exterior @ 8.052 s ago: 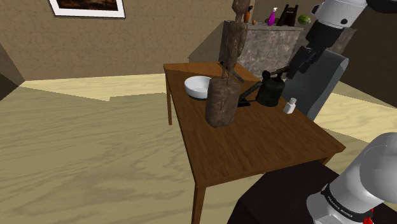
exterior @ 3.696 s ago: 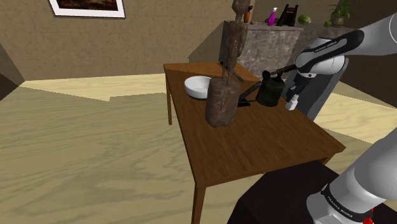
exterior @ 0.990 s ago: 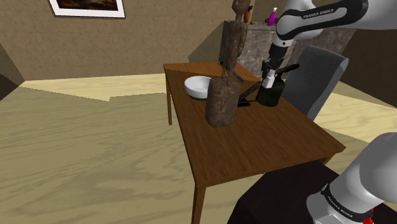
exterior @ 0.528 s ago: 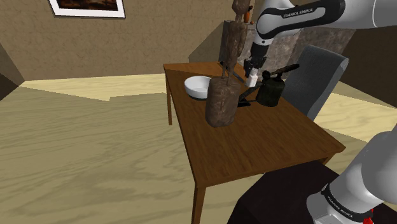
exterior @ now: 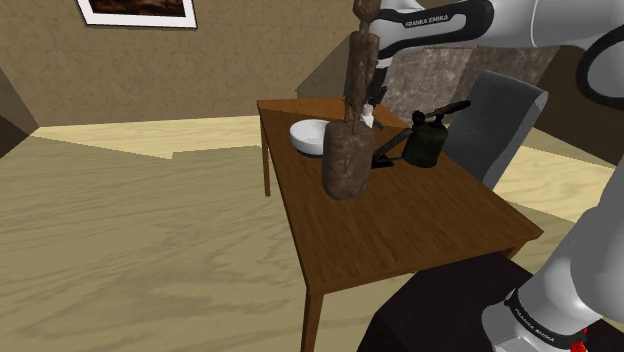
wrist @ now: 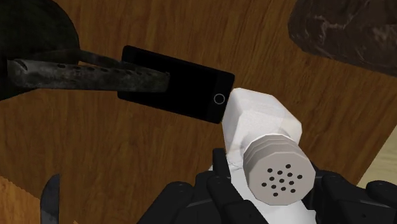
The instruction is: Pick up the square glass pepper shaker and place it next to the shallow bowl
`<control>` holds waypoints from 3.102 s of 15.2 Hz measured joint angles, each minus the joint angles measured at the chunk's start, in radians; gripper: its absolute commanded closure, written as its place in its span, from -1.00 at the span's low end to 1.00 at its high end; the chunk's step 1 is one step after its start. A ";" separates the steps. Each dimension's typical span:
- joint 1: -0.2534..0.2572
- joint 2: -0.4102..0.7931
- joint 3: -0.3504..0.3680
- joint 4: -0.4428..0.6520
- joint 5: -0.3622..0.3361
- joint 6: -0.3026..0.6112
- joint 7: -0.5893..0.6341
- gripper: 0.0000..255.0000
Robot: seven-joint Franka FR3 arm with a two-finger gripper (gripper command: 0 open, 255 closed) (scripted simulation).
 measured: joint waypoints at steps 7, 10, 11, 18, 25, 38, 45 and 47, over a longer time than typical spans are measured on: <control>0.051 0.220 0.042 0.321 0.020 -0.106 0.101 1.00; 0.060 0.287 0.050 0.411 0.026 -0.130 0.123 1.00; 0.062 0.285 0.051 0.396 0.025 -0.119 0.126 1.00; 0.065 0.293 0.052 0.314 0.026 -0.028 0.128 1.00; 0.069 0.300 0.054 0.229 0.027 0.062 0.130 1.00; 0.067 0.346 0.057 0.133 0.034 0.208 0.130 1.00; 0.068 0.347 0.057 0.134 0.036 0.215 0.130 -1.00; 0.068 0.346 0.056 0.133 0.036 0.217 0.131 -1.00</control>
